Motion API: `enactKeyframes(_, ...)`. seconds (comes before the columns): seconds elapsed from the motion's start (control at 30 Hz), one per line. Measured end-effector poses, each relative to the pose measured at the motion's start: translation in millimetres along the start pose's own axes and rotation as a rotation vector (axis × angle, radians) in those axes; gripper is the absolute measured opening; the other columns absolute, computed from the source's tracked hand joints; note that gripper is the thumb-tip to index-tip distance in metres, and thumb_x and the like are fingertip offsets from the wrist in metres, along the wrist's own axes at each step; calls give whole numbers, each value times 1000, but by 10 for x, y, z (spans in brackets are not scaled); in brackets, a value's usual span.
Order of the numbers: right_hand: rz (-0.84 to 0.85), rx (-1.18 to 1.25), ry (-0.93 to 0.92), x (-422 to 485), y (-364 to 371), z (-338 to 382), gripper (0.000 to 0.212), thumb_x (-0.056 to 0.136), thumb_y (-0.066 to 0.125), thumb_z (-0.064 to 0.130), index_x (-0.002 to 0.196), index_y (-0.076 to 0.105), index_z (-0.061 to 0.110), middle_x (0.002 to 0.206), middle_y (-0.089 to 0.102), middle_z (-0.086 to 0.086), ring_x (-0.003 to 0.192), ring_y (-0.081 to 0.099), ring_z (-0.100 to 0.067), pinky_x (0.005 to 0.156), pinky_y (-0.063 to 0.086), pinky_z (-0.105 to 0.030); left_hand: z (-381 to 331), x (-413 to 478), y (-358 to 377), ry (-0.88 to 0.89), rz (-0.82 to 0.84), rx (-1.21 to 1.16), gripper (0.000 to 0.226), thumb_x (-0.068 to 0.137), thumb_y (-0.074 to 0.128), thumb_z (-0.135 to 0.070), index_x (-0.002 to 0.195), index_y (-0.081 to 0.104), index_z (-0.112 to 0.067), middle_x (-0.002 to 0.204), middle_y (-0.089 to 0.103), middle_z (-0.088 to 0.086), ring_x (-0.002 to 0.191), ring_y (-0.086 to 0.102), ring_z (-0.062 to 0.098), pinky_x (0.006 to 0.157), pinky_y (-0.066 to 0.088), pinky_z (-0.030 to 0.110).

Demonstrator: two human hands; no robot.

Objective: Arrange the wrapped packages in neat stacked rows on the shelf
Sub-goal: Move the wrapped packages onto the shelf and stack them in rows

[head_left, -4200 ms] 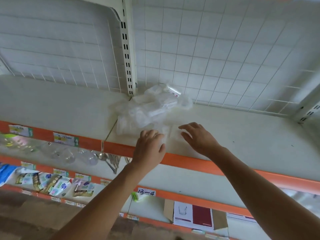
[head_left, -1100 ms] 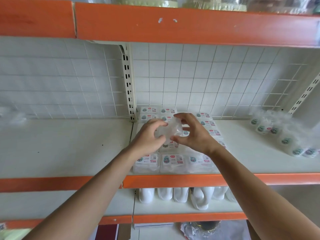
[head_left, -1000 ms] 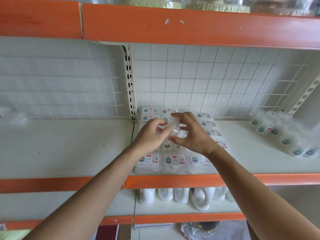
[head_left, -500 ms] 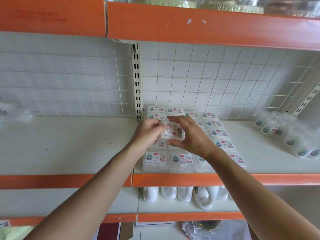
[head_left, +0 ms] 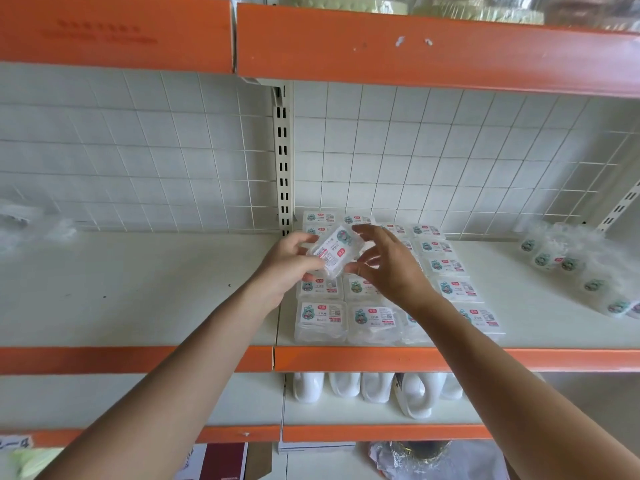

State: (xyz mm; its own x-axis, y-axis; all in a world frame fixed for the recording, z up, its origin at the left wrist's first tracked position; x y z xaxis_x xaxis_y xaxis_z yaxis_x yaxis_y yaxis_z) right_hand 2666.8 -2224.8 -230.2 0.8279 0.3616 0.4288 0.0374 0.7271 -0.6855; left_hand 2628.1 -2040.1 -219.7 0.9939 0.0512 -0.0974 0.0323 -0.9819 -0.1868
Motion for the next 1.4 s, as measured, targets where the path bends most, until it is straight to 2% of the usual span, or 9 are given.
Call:
enactKeyframes(0.07, 51, 26, 30, 5, 15, 15, 65, 79, 77, 13, 137, 48, 19, 126, 53, -2, 86, 65, -10, 78, 57, -22, 23, 17, -7, -16, 25, 43, 42, 81, 66, 2, 118, 56, -15, 103, 70, 8, 95, 68, 25, 82, 56, 41)
enactKeyframes(0.2, 80, 60, -13, -10, 50, 65, 50, 88, 68, 8, 135, 52, 17, 128, 50, -1, 95, 62, -8, 88, 52, -18, 29, 17, 30, -25, 4, 61, 9, 90, 65, -18, 95, 66, -12, 90, 69, 0, 85, 66, 19, 80, 55, 36)
enactKeyframes(0.3, 77, 105, -43, -14, 74, 102, 51, 87, 69, 16, 135, 52, 15, 135, 47, 0, 102, 60, -11, 95, 49, -18, 5, 20, 40, 31, -67, 113, 20, 90, 65, -27, 81, 66, -8, 69, 57, -4, 63, 52, 10, 61, 41, 24)
enactKeyframes(0.4, 70, 146, -44, -9, 78, 150, 56, 83, 74, 28, 134, 53, 18, 142, 43, 1, 115, 55, -10, 99, 46, -20, -11, 34, 35, 38, -77, 80, 19, 86, 67, -19, 102, 63, -10, 82, 66, 4, 62, 59, 13, 58, 45, 24)
enactKeyframes(0.5, 86, 10, -16, -15, 141, 222, 69, 74, 79, 43, 134, 51, 23, 135, 47, -1, 108, 54, -10, 91, 48, -25, 27, 13, 54, 32, -84, 21, 44, 84, 65, -10, 122, 48, -24, 96, 68, 9, 68, 68, 18, 60, 54, 28)
enactKeyframes(0.7, 188, -206, -68, -94, 288, 237, 61, 78, 75, 25, 134, 51, 24, 123, 56, -4, 110, 51, -23, 89, 42, -28, 243, -109, -28, 46, -117, 193, 34, 90, 57, -20, 122, 45, -22, 106, 64, 2, 83, 70, 14, 79, 58, 39)
enactKeyframes(0.83, 273, -274, -169, -134, 378, 136, 56, 78, 73, 21, 132, 56, 18, 130, 58, -1, 118, 50, -25, 98, 44, -36, 343, -166, -131, 137, -154, 473, 29, 94, 55, -25, 122, 54, -17, 120, 56, -4, 104, 57, 8, 87, 45, 24)
enactKeyframes(1.07, 321, -352, -156, -161, 489, 16, 51, 85, 66, 28, 134, 54, 19, 142, 50, -2, 135, 40, -23, 110, 34, -49, 503, -173, -94, 105, -106, 484, 36, 95, 52, -21, 130, 54, -16, 127, 58, -3, 113, 55, 10, 93, 43, 23)
enactKeyframes(1.4, 303, -390, -149, -178, 496, 23, 44, 95, 59, 25, 137, 51, 18, 147, 44, -8, 141, 31, -25, 116, 22, -35, 566, -117, -50, 42, -38, 386, 48, 96, 51, -22, 142, 40, -23, 143, 48, -6, 126, 49, 12, 95, 46, 28)
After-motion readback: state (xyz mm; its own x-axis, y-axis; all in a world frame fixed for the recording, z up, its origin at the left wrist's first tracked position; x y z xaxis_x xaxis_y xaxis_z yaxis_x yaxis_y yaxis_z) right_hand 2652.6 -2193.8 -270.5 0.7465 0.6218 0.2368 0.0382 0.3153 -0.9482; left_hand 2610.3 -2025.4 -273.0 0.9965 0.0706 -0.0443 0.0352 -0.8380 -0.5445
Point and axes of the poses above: each hand's wrist, its own x-axis towards the middle knuckle, its own y-axis out of the palm, z = x × y, the point moved 2 cm from there along x, towards the middle knuckle
